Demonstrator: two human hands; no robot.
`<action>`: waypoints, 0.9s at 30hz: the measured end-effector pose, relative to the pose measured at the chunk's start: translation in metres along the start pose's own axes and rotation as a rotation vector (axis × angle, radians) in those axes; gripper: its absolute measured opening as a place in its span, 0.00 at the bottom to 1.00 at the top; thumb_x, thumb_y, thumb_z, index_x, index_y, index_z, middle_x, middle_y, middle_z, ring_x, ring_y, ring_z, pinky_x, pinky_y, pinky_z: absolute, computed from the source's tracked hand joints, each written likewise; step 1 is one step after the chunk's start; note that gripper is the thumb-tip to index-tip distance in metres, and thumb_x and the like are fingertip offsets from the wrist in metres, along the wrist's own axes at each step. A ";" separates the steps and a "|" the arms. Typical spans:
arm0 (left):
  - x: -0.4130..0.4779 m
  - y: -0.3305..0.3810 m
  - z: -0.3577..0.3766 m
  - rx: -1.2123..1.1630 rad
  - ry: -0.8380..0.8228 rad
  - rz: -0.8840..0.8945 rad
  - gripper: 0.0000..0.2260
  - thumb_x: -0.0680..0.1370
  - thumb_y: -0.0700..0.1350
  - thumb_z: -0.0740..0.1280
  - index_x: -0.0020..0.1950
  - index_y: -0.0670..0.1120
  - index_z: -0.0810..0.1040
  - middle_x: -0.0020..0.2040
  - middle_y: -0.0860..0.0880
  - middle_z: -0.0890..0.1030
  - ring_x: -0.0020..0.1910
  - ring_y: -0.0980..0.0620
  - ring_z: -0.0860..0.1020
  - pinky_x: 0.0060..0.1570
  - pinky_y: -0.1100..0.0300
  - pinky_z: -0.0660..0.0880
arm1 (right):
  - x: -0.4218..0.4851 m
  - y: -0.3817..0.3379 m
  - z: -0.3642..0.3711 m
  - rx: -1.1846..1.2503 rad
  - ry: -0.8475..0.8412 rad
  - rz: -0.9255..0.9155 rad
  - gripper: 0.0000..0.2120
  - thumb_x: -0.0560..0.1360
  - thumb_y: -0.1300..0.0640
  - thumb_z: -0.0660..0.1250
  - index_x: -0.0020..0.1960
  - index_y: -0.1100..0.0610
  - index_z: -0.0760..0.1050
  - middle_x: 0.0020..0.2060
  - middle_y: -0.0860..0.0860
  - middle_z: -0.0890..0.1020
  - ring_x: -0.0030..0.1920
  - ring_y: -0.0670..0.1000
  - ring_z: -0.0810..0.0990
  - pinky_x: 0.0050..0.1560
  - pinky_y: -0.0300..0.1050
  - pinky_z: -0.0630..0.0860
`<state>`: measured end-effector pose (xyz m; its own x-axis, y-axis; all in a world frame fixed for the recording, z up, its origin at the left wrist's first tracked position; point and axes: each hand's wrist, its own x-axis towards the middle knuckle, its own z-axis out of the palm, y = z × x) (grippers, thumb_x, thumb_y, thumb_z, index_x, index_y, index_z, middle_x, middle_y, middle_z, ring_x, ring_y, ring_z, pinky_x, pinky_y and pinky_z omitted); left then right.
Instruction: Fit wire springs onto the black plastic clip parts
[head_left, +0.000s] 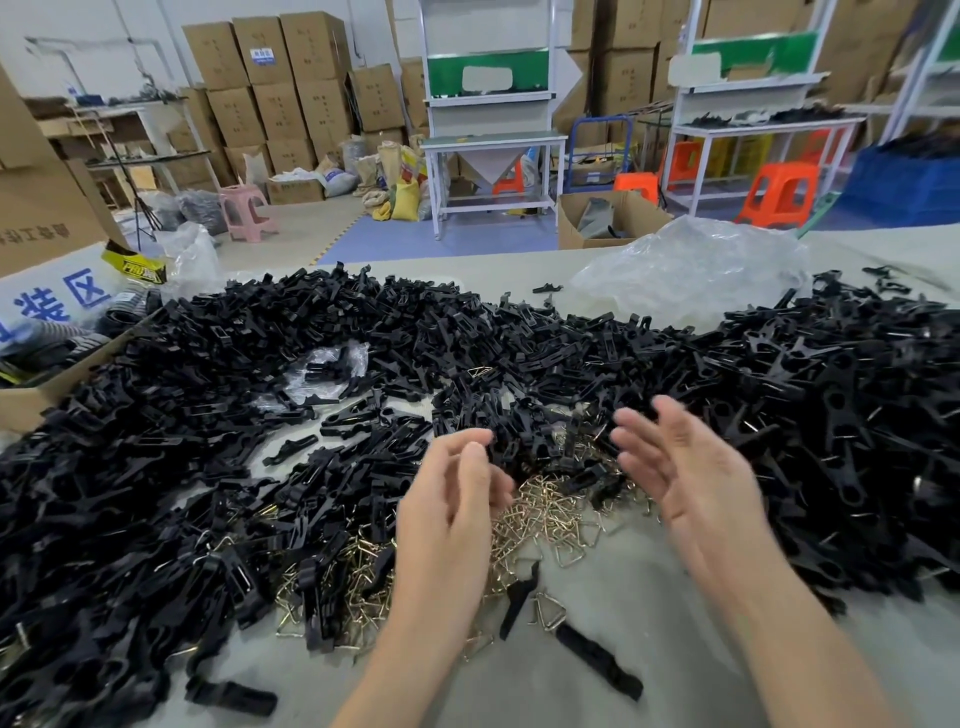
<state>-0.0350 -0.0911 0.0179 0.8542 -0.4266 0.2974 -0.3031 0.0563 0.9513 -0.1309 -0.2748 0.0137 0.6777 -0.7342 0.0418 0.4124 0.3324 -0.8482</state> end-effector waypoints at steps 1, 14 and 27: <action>0.002 -0.003 -0.004 0.130 0.048 0.037 0.08 0.81 0.54 0.59 0.55 0.63 0.76 0.41 0.53 0.83 0.33 0.56 0.77 0.33 0.59 0.75 | -0.004 0.004 0.006 -0.079 -0.058 0.007 0.24 0.71 0.48 0.72 0.65 0.54 0.77 0.54 0.57 0.86 0.50 0.53 0.87 0.45 0.38 0.83; 0.028 -0.024 -0.019 1.117 -0.059 0.087 0.22 0.83 0.59 0.53 0.74 0.53 0.69 0.69 0.53 0.75 0.70 0.52 0.70 0.75 0.51 0.56 | -0.009 0.043 0.012 -0.887 -0.172 -0.155 0.13 0.82 0.53 0.65 0.58 0.34 0.78 0.55 0.30 0.80 0.55 0.37 0.79 0.56 0.43 0.79; 0.137 -0.009 0.024 1.240 -0.703 -0.140 0.26 0.78 0.57 0.64 0.76 0.58 0.65 0.74 0.43 0.65 0.72 0.37 0.63 0.68 0.42 0.66 | -0.006 0.048 0.011 -0.711 -0.148 -0.099 0.16 0.83 0.56 0.64 0.54 0.33 0.79 0.45 0.49 0.83 0.38 0.48 0.75 0.42 0.62 0.78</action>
<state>0.0743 -0.1719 0.0478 0.6352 -0.7338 -0.2409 -0.7151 -0.6766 0.1753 -0.1091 -0.2480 -0.0215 0.7534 -0.6367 0.1640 0.0150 -0.2328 -0.9724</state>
